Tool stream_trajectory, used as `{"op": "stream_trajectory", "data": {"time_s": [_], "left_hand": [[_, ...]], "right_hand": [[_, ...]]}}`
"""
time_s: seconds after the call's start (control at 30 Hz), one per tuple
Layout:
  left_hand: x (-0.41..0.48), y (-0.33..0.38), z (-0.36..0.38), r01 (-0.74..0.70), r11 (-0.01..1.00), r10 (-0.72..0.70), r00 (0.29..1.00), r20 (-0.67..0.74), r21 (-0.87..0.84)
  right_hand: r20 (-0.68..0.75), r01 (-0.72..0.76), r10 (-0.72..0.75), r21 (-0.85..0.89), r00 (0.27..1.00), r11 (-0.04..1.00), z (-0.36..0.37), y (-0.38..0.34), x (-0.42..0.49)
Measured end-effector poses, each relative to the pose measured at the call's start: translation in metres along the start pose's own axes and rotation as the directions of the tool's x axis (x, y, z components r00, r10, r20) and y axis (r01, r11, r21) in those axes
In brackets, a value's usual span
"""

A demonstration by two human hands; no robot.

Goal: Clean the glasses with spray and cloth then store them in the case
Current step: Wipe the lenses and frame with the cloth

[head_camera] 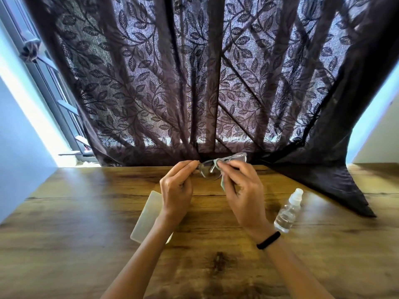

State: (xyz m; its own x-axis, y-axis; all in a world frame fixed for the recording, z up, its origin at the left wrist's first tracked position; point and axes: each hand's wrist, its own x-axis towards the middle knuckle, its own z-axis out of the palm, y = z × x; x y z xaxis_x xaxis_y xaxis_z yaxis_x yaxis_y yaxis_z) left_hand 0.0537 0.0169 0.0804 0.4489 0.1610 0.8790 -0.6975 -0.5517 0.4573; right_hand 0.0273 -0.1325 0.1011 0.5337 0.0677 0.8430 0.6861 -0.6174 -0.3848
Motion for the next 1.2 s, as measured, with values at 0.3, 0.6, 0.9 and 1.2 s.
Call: {"op": "stream_trajectory", "data": {"time_s": [0.3,0.6,0.9,1.2], "left_hand": [[0.004,0.006,0.004,-0.023,0.999,0.023,1.000,0.009,-0.026],[0.010,0.007,-0.004,0.015,1.000,-0.015,0.999,-0.047,0.008],[0.006,0.008,-0.001,0.025,1.000,-0.025,0.999,-0.044,0.000],[0.004,0.002,-0.002,0.028,1.000,-0.029,0.997,-0.070,-0.009]], "right_hand": [[0.093,0.141,-0.129,-0.144,0.987,0.979,0.003,-0.017,0.004],[-0.069,-0.090,0.085,-0.074,0.994,0.993,-0.013,0.017,0.003],[-0.180,-0.203,0.204,0.025,0.962,0.979,-0.026,0.032,0.021],[0.037,-0.102,0.098,0.149,0.995,0.984,-0.010,0.005,-0.001]]}}
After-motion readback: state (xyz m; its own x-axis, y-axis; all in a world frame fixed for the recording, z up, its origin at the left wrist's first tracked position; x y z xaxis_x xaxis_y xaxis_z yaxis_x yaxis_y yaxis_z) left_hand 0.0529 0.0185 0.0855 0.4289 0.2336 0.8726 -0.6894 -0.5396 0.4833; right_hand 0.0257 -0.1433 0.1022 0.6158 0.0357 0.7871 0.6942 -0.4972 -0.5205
